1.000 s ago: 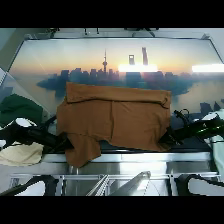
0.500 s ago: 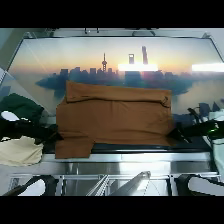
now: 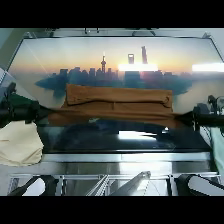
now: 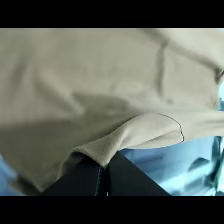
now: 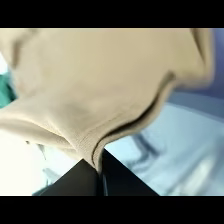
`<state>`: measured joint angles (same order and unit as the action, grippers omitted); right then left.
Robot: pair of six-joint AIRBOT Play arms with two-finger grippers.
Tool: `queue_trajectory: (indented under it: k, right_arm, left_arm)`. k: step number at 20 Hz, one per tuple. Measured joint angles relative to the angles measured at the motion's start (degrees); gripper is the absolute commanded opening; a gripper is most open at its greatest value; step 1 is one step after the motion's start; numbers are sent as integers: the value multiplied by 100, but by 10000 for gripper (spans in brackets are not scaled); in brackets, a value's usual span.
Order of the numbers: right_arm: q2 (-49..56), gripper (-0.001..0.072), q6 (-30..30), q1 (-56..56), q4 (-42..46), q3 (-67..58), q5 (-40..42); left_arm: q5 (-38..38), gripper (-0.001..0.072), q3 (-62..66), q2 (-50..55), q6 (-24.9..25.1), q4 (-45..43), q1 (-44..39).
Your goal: Fold the shirts.
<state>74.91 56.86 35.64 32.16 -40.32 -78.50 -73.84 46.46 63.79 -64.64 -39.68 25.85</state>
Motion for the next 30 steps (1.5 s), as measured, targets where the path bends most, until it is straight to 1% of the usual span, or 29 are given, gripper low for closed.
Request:
queue_trajectory:
  k: [3, 6, 9, 10, 11, 12, 13, 14, 15, 16, 17, 20, 24, 25, 26, 27, 28, 29, 30]
  right_arm:
    - [321, 20, -101, -479, -365, -511, 610]
    - [907, 20, -164, -868, -525, -1165, 1178]
    - [1600, 20, -262, -1134, -590, -1749, 1508]
    - [1829, 36, -295, -1198, -603, -1891, 1572]
    - [2024, 179, -321, -1241, -610, -1991, 1606]
    - [2164, 340, -369, -1259, -597, -2063, 1626]
    - [2267, 393, -426, -1255, -520, -2138, 1602]
    - [2343, 394, -470, -1207, -413, -2251, 1495]
    - [2389, 421, -507, -1123, -273, -2400, 1357]
    - [2422, 596, -511, -1012, -87, -2583, 1200]
    - [2446, 644, -507, -898, 131, -2774, 1049]
    - [2500, 642, -291, -647, 702, -3171, 848]
    - [2769, 640, -90, -782, 986, -3346, 756]
    - [2850, 588, -70, -894, 935, -3368, 728]
    - [2931, 447, -63, -1040, 866, -3386, 723]
    - [3008, 358, -48, -1178, 828, -3390, 726]
    - [3073, 298, -33, -1325, 800, -3397, 741]
    - [3119, 150, -35, -1469, 741, -3403, 789]
    - [3158, 64, -42, -1582, 721, -3405, 798]
  left_arm:
    - [374, 25, 914, 870, 92, 188, -472]
    - [636, 25, 1987, 2050, 131, 271, -896]
    - [629, 32, 2970, 3244, 153, 310, -1193]
    - [570, 181, 3211, 3547, 151, 308, -1250]
    - [485, 318, 3480, 3871, 149, 306, -1298]
    - [332, 332, 3746, 4155, 109, 310, -1320]
    - [133, 332, 3991, 4382, 72, 310, -1318]
    - [-111, 332, 4264, 4586, 9, 315, -1298]
    - [-372, 331, 4531, 4732, -74, 319, -1261]
    - [-640, 331, 4815, 4841, -160, 352, -1202]
    - [-859, 331, 5075, 4913, -267, 356, -1141]
    - [-1438, 331, 5836, 5040, -599, 363, -933]
    - [-1871, 331, 6367, 5095, -903, 378, -968]
    - [-1945, 330, 6426, 5104, -944, 376, -1056]
    - [-2011, 330, 6467, 5106, -960, 376, -1167]
    - [-2079, 330, 6494, 5108, -994, 378, -1303]
    - [-2135, 330, 6516, 5110, -997, 378, -1467]
    - [-2179, 329, 6529, 5112, -999, 378, -1665]
    - [-2173, 328, 6544, 5110, -999, 380, -1891]
